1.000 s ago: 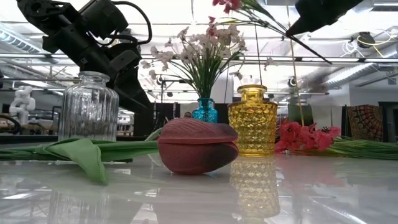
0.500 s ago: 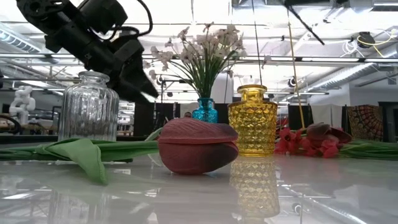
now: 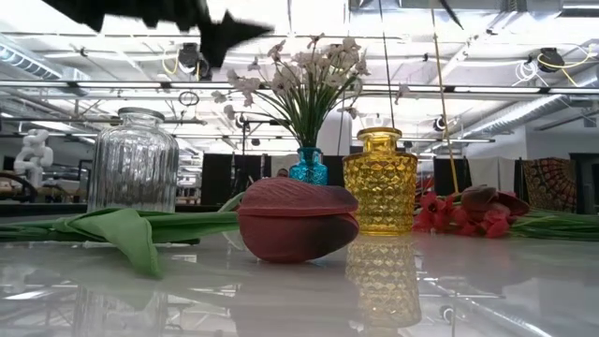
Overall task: Sort flowers into vase by color
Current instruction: Put the top pink flowers into the yellow vase
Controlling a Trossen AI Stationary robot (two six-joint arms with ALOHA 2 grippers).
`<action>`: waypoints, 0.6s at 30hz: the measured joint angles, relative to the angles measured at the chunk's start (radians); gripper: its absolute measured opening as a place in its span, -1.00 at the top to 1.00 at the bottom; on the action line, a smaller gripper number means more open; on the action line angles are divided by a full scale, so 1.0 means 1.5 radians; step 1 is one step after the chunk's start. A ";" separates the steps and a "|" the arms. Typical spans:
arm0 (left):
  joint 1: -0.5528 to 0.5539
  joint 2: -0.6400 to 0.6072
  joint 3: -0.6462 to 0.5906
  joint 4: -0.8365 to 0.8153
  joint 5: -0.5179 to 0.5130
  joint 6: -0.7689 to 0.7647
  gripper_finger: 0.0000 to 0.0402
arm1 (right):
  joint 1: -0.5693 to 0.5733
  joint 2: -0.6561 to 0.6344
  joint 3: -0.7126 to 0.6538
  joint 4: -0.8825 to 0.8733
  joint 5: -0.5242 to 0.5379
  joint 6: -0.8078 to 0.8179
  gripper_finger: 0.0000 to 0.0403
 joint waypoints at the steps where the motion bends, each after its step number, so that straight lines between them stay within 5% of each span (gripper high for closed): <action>1: -0.013 0.000 0.007 0.015 -0.010 0.016 -0.42 | -0.007 0.015 0.000 0.043 -0.032 -0.016 1.00; 8: -0.076 0.007 0.036 0.059 -0.108 0.065 -0.42 | -0.050 0.126 0.000 0.341 -0.189 -0.102 1.00; 18: -0.087 0.113 0.036 0.240 -0.110 0.114 -0.42 | -0.110 0.266 0.000 0.589 -0.366 -0.120 1.00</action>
